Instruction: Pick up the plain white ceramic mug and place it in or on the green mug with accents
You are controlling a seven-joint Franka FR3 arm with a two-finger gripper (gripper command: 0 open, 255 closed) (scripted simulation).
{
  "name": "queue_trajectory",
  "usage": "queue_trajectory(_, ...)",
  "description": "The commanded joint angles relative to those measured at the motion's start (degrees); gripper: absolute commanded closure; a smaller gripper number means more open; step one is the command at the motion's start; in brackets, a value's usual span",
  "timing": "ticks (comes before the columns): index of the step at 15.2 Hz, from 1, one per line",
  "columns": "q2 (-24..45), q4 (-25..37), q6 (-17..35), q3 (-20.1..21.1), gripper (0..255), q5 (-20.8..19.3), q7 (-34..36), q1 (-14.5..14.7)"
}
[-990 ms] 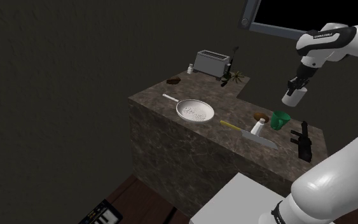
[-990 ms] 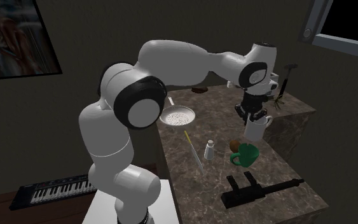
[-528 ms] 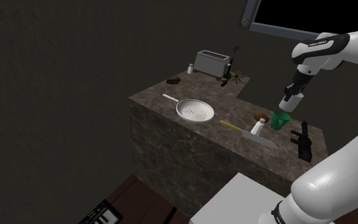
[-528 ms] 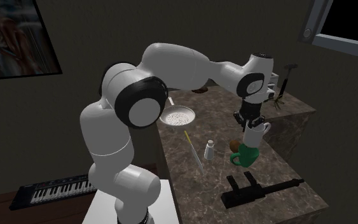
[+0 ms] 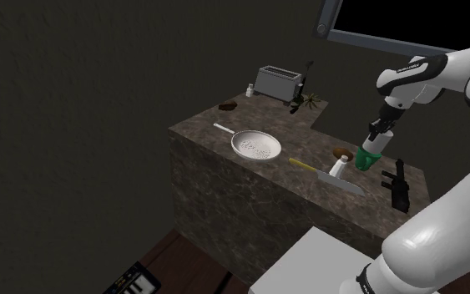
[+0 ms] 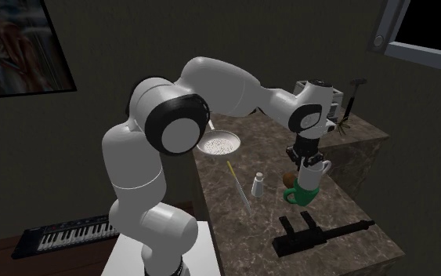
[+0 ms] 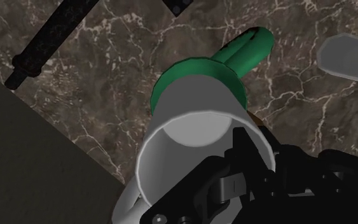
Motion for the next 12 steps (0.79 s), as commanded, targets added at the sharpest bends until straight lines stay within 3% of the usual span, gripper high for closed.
queue_trajectory(1, 0.3, -0.5, 0.8, 0.0, 255, 0.2, 0.0, 0.0)
queue_trajectory(7, 0.3, -0.5, 0.8, 0.0, 255, 0.2, 0.0, 0.0)
queue_trajectory(8, 0.3, -0.5, 0.8, 0.0, 0, 0.2, 0.0, 0.0)
queue_trajectory(12, 0.3, -0.5, 0.8, 0.0, 0, 0.2, 0.0, 0.0)
